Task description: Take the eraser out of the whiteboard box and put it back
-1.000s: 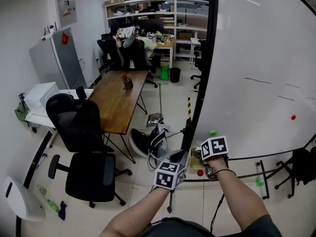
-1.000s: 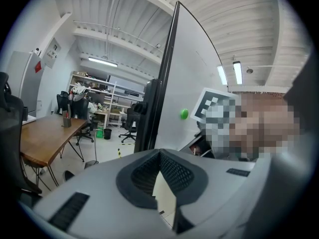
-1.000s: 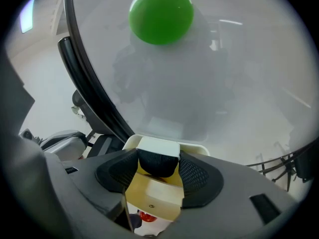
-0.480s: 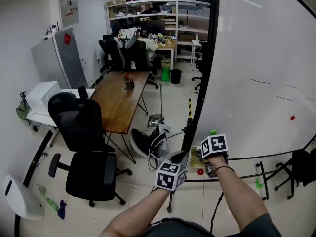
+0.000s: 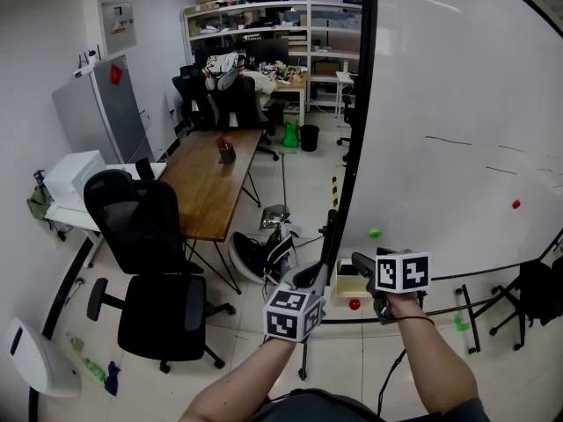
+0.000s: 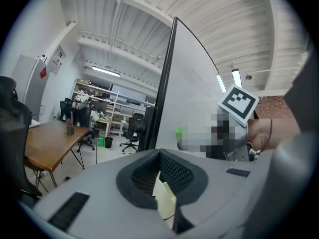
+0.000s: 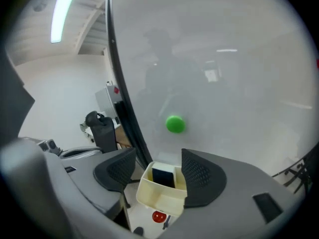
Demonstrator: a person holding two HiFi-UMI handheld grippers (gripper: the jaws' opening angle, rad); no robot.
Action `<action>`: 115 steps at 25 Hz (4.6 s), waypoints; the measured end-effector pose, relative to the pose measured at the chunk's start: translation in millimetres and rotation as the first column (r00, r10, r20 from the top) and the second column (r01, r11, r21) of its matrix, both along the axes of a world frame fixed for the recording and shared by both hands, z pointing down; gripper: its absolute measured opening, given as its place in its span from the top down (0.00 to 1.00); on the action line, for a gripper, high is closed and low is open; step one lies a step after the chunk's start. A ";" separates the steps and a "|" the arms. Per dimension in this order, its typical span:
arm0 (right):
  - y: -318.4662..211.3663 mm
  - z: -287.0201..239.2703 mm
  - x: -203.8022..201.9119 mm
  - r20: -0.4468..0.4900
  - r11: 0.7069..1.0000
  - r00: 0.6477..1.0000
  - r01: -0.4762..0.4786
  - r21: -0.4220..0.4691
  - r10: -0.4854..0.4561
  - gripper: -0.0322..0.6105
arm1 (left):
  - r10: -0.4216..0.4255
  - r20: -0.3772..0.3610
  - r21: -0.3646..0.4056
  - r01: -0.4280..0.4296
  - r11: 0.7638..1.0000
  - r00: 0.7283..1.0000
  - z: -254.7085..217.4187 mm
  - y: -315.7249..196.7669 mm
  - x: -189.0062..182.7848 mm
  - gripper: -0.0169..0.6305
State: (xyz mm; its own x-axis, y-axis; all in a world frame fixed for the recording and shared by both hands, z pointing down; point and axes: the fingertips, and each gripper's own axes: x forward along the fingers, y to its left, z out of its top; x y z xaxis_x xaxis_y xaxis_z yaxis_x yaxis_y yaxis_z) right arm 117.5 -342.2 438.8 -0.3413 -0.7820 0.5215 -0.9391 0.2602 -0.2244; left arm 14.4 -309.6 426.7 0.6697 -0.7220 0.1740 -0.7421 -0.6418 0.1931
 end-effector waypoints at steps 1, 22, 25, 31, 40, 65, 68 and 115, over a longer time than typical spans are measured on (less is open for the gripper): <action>6.3 -12.8 -1.7 0.004 0.998 1.000 0.005 0.055 -0.005 0.50 | -0.007 -0.008 0.010 0.007 1.000 1.000 -5.4 2.3 -1.0 0.93; 78.4 -87.9 5.9 -0.022 0.916 1.000 0.006 0.401 0.002 0.91 | -0.019 -0.048 0.081 0.023 0.996 0.999 -57.1 40.3 14.1 0.93; 70.7 -78.9 20.5 -0.023 0.921 0.999 -0.011 0.389 0.022 0.91 | -0.015 -0.036 0.074 0.018 0.997 0.999 -51.7 31.2 26.0 0.93; 66.4 -70.7 53.1 -0.005 0.920 1.000 -0.015 0.392 0.019 0.91 | -0.012 0.001 0.057 0.012 0.998 1.000 -42.6 23.8 56.7 0.93; 71.2 -48.0 141.2 0.036 0.918 0.997 0.050 0.394 -0.070 0.91 | -0.074 0.056 0.031 0.073 0.997 0.996 -20.9 38.2 134.0 0.93; 243.2 -43.5 -36.6 -0.026 0.922 0.996 -0.064 0.382 0.080 0.91 | 0.031 -0.110 -0.028 -0.034 0.999 0.993 -8.1 204.3 -64.8 0.93; 268.0 -52.9 -46.4 -0.033 0.917 0.994 -0.079 0.392 0.100 0.91 | 0.066 -0.113 -0.035 -0.071 0.997 0.991 -10.1 226.3 -68.5 0.93; 557.3 -113.9 58.3 0.068 0.870 0.998 -0.032 0.491 -0.002 0.91 | -0.019 -0.024 0.138 0.022 0.990 1.000 -81.4 515.4 20.4 0.93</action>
